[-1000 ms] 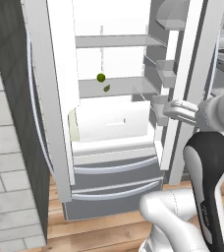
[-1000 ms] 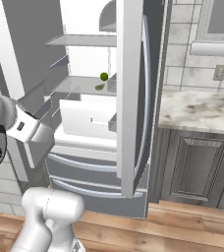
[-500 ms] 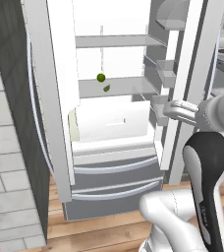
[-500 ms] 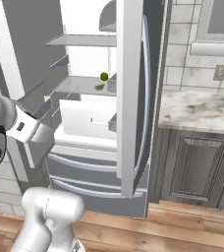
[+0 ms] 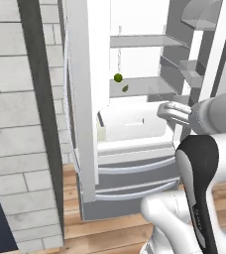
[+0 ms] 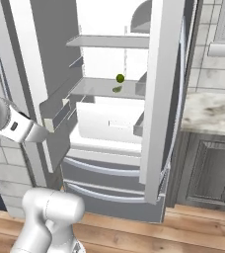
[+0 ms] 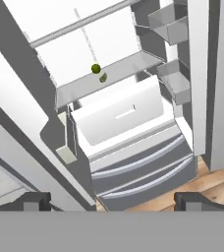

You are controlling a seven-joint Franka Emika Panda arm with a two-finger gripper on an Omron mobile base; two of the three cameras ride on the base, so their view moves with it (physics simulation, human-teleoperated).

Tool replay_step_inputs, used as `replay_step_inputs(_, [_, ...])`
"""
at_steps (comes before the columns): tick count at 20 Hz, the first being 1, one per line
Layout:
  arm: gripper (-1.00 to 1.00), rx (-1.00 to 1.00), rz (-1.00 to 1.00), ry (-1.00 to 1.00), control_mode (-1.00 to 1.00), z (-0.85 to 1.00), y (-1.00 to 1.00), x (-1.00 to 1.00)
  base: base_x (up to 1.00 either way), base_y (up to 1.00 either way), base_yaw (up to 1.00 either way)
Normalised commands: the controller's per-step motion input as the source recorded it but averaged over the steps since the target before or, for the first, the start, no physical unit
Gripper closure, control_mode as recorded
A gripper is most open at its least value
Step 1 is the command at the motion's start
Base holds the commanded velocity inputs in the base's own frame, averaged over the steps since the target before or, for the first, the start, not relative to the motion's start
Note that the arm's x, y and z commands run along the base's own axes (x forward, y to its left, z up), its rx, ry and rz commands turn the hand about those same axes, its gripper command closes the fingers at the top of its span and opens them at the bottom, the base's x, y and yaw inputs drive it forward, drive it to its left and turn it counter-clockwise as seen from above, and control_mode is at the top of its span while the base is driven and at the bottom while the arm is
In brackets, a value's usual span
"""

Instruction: Take the lemon wedge from the fridge and place it on the plate with fish on the dining counter.

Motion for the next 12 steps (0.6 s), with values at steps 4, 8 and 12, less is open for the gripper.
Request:
replay_step_inputs(4, [-1.00,0.00,0.00,0.00,1.00,0.00,0.00,0.00,0.08,-0.15,0.00])
replay_step_inputs(8, [-1.00,0.00,0.00,0.00,1.00,0.00,0.00,0.00,0.53,-0.40,0.00])
replay_step_inputs(12, [-1.00,0.00,0.00,0.00,1.00,0.00,0.00,0.00,0.64,-0.37,0.00])
